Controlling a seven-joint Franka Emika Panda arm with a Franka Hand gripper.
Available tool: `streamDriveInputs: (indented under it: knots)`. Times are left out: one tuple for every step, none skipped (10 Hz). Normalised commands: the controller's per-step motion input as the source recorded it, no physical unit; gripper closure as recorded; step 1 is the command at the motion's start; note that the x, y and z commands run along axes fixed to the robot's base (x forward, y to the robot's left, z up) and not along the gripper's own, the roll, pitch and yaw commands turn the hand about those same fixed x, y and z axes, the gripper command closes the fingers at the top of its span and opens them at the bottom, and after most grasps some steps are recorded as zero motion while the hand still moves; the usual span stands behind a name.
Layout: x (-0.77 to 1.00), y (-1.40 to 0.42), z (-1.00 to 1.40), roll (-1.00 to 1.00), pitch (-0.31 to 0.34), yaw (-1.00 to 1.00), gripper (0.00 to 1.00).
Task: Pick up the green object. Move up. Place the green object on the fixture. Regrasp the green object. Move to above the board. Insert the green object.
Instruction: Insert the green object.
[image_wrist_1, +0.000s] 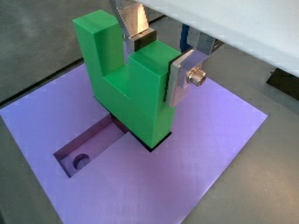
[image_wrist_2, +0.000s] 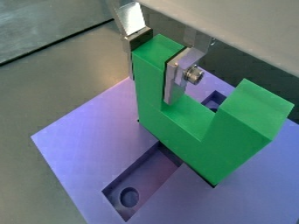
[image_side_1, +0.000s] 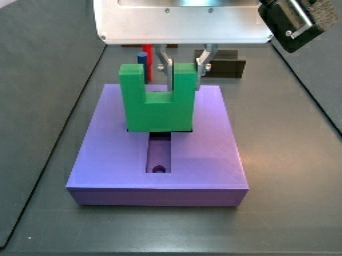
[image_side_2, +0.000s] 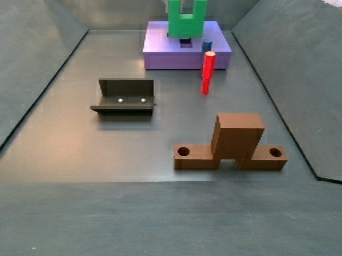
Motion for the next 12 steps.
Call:
streamDriveInputs:
  knots:
    - [-0.05, -0.08, -0.23, 0.10, -0.110, 0.07, 1.00]
    - [-0.03, -0.21, -0.26, 0.18, -0.070, 0.15, 1.00]
    - [-0.05, -0.19, -0.28, 0.26, -0.069, 0.13, 1.00]
    - [0.00, -0.13, -0.33, 0.30, -0.076, 0.09, 1.00]
    - [0.00, 0.00, -0.46, 0.25, -0.041, 0.00, 1.00]
    - [0.00, 0.00, -0.72, 0.13, -0.077, 0.00, 1.00]
    - [-0.07, 0.00, -1.00, 0.04, -0.137, 0.01, 1.00]
    - [-0.10, 0.00, -1.00, 0.00, -0.116, 0.00, 1.00]
    - [-0.10, 0.00, -1.00, 0.02, -0.123, 0.00, 1.00]
    - [-0.11, -0.01, -0.52, 0.14, -0.059, 0.00, 1.00]
    - [0.00, 0.00, 0.00, -0.01, 0.000, 0.00, 1.00]
    - [0.00, 0.00, 0.00, 0.00, 0.000, 0.00, 1.00]
